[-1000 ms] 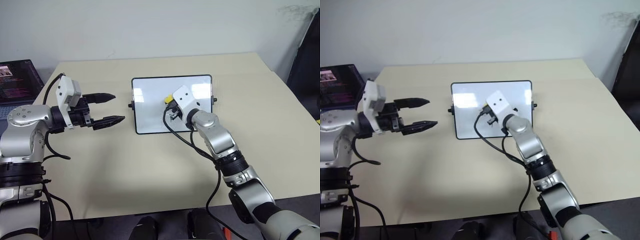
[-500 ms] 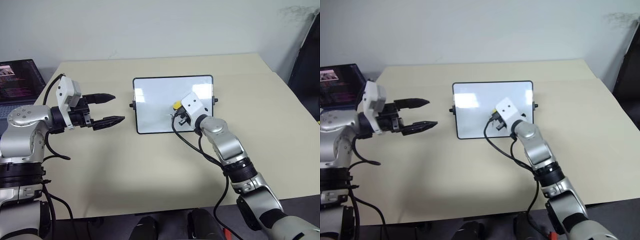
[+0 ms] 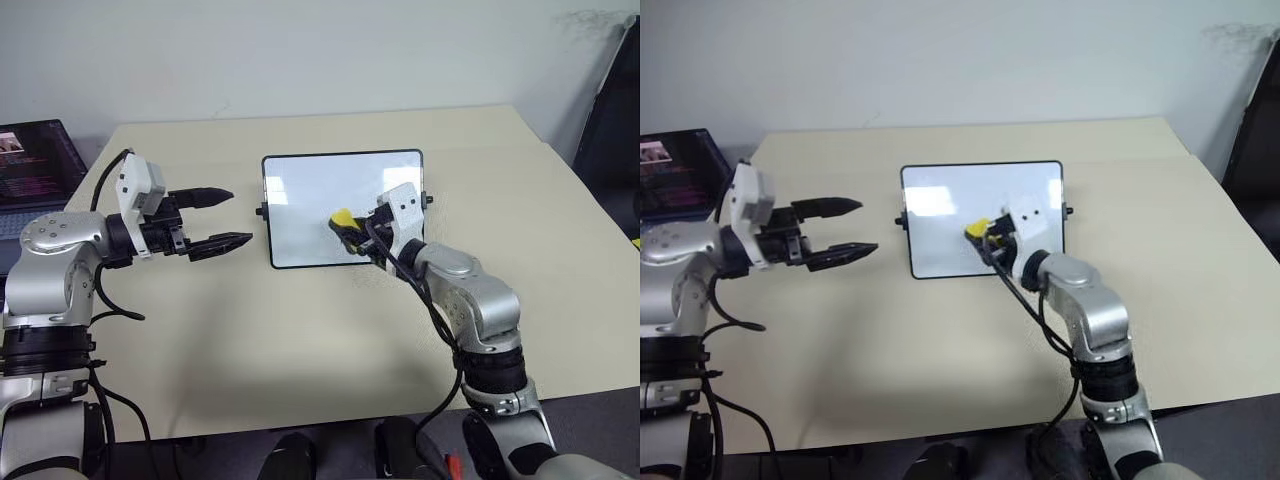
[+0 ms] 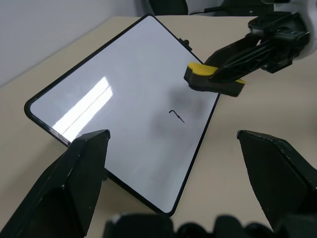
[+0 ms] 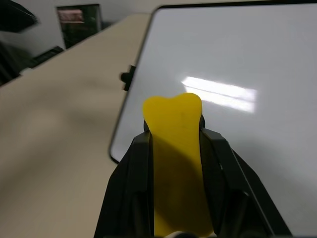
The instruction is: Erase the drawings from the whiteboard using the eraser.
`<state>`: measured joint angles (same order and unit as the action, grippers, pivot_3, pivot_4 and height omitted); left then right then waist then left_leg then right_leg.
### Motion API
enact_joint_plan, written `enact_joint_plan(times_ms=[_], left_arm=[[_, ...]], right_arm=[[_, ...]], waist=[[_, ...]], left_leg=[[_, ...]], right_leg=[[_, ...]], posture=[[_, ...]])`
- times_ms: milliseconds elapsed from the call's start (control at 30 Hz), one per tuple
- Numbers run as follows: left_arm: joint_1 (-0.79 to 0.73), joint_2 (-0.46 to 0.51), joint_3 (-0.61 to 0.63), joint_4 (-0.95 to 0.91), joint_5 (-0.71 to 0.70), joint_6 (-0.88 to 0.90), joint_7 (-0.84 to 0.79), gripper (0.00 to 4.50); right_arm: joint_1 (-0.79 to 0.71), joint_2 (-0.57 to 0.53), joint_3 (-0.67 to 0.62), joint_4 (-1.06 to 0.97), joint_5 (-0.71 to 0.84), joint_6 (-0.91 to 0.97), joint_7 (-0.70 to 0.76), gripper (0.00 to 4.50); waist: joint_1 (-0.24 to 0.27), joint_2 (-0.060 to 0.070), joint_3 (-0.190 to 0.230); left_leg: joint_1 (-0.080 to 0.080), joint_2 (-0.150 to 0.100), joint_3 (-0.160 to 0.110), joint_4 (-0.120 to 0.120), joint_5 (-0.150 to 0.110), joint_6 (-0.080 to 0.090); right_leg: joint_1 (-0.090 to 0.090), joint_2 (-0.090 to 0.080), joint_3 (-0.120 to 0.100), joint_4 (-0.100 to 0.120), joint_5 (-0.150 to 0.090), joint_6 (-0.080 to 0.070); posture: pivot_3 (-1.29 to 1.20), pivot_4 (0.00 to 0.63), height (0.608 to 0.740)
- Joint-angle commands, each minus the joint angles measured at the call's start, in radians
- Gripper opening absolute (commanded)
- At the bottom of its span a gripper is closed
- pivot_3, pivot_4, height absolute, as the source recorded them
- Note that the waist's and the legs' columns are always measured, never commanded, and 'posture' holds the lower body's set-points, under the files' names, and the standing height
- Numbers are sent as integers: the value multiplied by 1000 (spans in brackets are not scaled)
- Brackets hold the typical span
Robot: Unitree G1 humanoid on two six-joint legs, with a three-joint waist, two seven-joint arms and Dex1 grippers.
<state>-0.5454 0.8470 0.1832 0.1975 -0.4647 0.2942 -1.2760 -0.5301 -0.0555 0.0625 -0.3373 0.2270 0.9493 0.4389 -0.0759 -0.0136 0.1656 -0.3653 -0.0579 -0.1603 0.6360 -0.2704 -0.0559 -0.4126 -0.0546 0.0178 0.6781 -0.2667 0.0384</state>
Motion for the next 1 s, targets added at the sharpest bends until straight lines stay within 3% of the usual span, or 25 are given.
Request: enact_joint_plan(times_ms=[33,433,1000], left_arm=[[1,5,17,-21,-6,-18,3,4500],[25,14,25,10,8,-46,2,4500],[70,-107,-23,16,51,-127,80,4500]], right_arm=[[35,-23,10,-42,26,-16,0,959],[-3,-44,32,46,2,-121,-55,959],[-64,-58,48,149,-26,-207,-90,959]], waist=[[4,0,0],[10,0,0],[16,0,0]], left_leg=[[0,0,0,0,0,0],[0,0,1,0,0,0],[0,0,1,0,0,0]], right_leg=[[0,0,0,0,0,0],[0,0,0,0,0,0],[0,0,0,0,0,0]], posture=[[0,150,740],[0,150,740],[0,150,740]])
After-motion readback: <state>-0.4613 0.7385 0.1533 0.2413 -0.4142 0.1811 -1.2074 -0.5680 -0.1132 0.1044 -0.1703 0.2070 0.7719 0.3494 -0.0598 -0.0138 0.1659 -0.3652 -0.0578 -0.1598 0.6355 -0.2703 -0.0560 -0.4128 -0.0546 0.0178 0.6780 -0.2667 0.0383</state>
